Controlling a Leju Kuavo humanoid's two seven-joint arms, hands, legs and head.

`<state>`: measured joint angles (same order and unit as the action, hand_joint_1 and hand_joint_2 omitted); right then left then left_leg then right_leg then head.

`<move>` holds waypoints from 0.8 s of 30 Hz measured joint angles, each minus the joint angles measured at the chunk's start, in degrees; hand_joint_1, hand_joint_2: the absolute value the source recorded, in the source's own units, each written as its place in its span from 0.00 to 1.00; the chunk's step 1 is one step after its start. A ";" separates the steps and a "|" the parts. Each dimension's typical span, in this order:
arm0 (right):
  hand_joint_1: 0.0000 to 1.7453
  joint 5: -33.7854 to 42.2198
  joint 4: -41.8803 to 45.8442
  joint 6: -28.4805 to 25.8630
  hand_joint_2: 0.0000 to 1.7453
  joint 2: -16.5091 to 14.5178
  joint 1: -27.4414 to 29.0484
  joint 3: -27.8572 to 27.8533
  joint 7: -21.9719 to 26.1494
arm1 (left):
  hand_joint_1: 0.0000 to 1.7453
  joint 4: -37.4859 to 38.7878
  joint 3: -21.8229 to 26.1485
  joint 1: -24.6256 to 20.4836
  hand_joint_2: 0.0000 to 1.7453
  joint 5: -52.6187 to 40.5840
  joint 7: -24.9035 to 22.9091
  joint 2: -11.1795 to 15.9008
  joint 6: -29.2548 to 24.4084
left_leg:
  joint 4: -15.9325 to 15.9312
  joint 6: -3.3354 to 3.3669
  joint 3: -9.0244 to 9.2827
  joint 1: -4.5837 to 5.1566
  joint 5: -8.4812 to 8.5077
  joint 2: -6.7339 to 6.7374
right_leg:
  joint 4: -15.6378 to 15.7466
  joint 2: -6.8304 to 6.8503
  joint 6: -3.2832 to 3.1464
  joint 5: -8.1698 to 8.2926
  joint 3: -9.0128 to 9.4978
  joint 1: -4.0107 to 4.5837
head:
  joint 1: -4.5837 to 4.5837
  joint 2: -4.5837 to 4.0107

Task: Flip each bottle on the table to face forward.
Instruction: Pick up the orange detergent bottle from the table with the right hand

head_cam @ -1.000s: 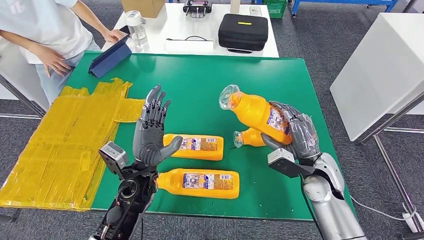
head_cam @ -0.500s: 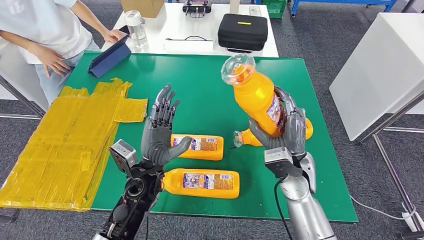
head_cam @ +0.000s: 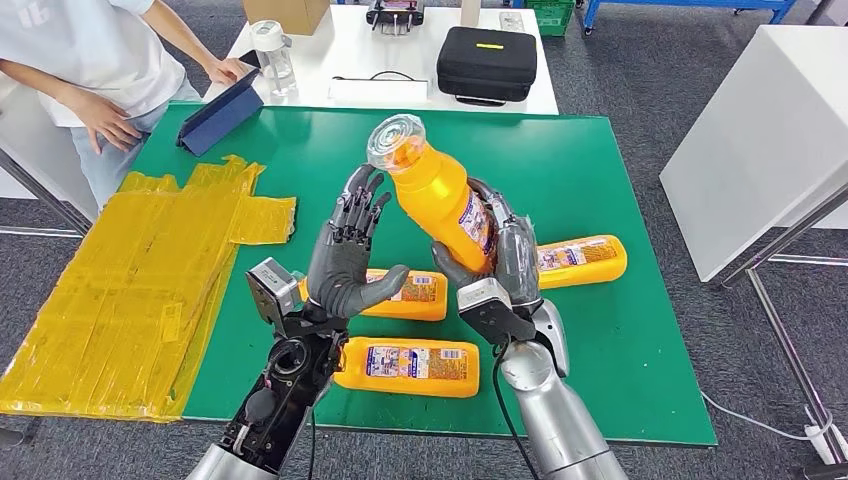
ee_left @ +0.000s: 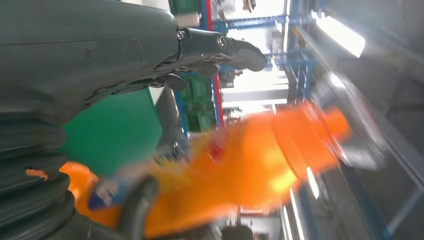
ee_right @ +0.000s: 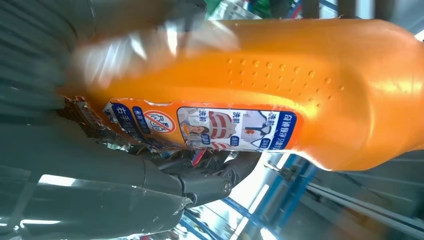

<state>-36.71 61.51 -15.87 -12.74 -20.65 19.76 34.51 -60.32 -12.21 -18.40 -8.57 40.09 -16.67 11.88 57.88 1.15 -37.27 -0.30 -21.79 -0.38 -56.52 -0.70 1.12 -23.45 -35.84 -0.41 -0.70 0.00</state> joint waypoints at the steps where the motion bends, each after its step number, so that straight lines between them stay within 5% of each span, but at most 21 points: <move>1: 1.00 -0.16 -1.10 -0.22 1.00 -0.21 -0.23 0.00 -0.17 | 0.00 0.26 -0.32 -0.25 1.00 -0.20 0.00 -0.21 0.47 | 0.00 0.00 0.00 0.00 0.00 0.00 | 0.00 0.00 0.00 0.00 0.00 0.00 | 0.00 0.00; 16: 1.00 -2.87 -8.12 -2.20 1.00 -1.80 -1.21 -1.11 -0.99 | 0.00 1.68 -3.74 -1.42 1.00 -1.79 -1.29 -1.71 1.20 | 0.00 0.00 -0.02 0.00 0.00 0.05 | 0.00 0.00 0.00 0.00 -0.05 0.00 | 0.00 0.00; 24: 1.00 -10.26 -10.80 -11.80 1.00 -3.06 -1.84 -0.61 -2.01 | 0.00 3.29 -4.67 -2.98 1.00 -1.31 -1.03 -2.02 1.09 | 0.00 -0.01 -0.03 0.00 0.01 0.04 | 0.00 0.00 0.00 0.01 -0.05 0.00 | 0.01 0.00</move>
<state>-46.98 50.71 -27.67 -15.80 -22.49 19.15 32.51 -57.03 -16.88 -21.38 -9.88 39.06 -18.69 12.97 57.89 1.14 -37.30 -0.30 -21.79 -0.34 -56.52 -0.70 1.12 -23.44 -35.89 -0.42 -0.70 0.00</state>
